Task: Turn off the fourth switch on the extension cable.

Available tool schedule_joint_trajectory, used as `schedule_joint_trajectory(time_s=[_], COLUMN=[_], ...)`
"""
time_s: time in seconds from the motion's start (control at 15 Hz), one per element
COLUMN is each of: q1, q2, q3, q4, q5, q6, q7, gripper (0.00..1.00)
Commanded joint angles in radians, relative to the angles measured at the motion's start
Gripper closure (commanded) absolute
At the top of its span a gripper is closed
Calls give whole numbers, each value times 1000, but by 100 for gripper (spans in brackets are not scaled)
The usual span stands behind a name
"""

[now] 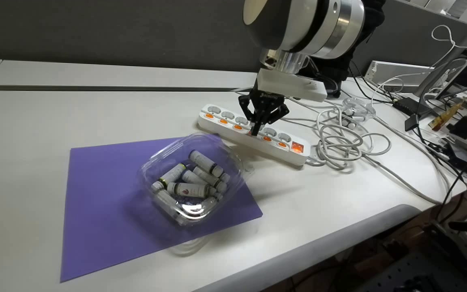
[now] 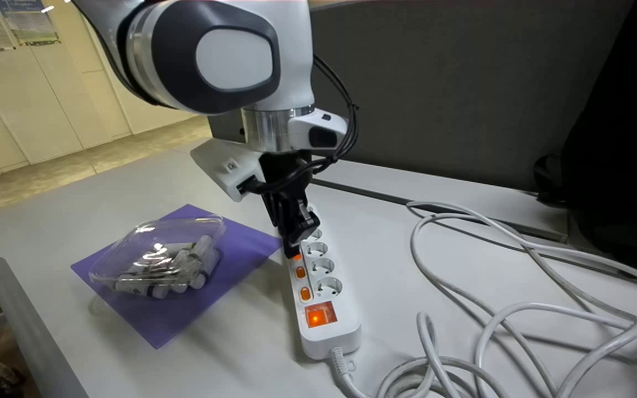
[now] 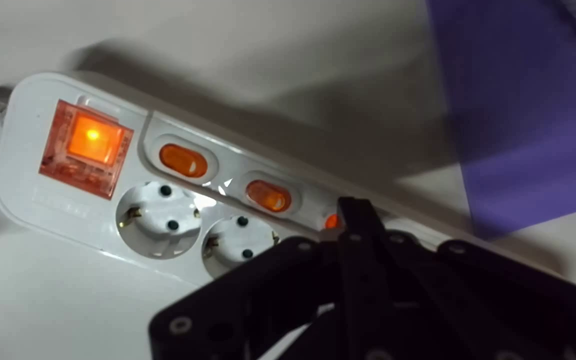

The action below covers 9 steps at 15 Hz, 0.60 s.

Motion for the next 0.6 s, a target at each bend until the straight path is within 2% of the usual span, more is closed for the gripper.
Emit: schedule_joint_trajectory(time_s=[0.0,0.33,0.53], q1=[-104,-224,-239], q2=[30,106,154], q3=[68,112,88], q4=[49,157,225], q5=[101,240,261], q6=[-64,-225,-314], q7=[-111,-279,-290], gripper=[100,100,100])
